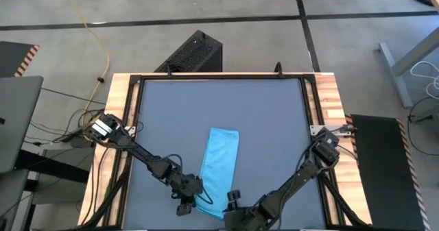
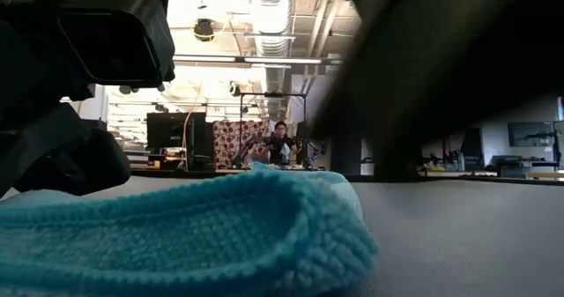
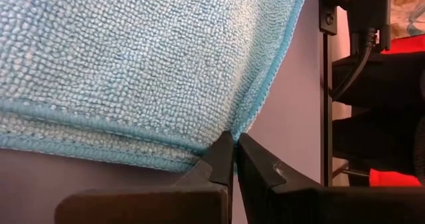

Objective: Roll towel
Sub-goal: Roll the blue towel

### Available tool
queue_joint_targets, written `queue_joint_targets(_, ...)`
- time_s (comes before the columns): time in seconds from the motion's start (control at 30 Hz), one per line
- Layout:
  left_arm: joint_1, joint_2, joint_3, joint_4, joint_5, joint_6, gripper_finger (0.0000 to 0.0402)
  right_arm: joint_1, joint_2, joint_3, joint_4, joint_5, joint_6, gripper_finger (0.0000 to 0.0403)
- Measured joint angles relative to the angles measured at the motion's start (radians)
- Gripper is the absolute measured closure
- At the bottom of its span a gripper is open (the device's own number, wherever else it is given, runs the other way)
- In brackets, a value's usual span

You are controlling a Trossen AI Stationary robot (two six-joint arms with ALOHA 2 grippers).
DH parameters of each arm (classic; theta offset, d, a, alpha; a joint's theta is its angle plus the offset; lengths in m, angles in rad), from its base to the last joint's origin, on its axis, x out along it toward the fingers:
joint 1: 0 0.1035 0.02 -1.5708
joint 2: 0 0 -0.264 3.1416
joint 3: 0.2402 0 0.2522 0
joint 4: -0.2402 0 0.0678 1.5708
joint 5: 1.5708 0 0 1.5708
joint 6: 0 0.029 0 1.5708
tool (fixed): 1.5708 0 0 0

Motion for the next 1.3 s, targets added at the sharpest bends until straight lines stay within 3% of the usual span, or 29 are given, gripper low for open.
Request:
queue_joint_targets(0.6,-0.002,0.000,0.000,-0.004,-0.007,0.016,0.0401,-0.018,0.033,-0.003,-0.015,-0.035,-0.131,0.0234)
queue_joint_targets(0.87,-0.003,-0.001,0.001,-0.008,-0.004,0.024,0.0401,-0.017,0.063,-0.001,0.063,-0.033,-0.191,0.0241)
queue_joint_targets(1.1,-0.002,-0.001,0.001,-0.010,0.003,0.026,0.0401,-0.018,0.063,-0.001,0.065,-0.032,-0.105,0.0315)
queue_joint_targets(1.3,-0.002,-0.001,0.001,-0.009,0.033,0.027,0.0401,-0.020,0.063,-0.001,0.061,-0.031,0.083,0.0388)
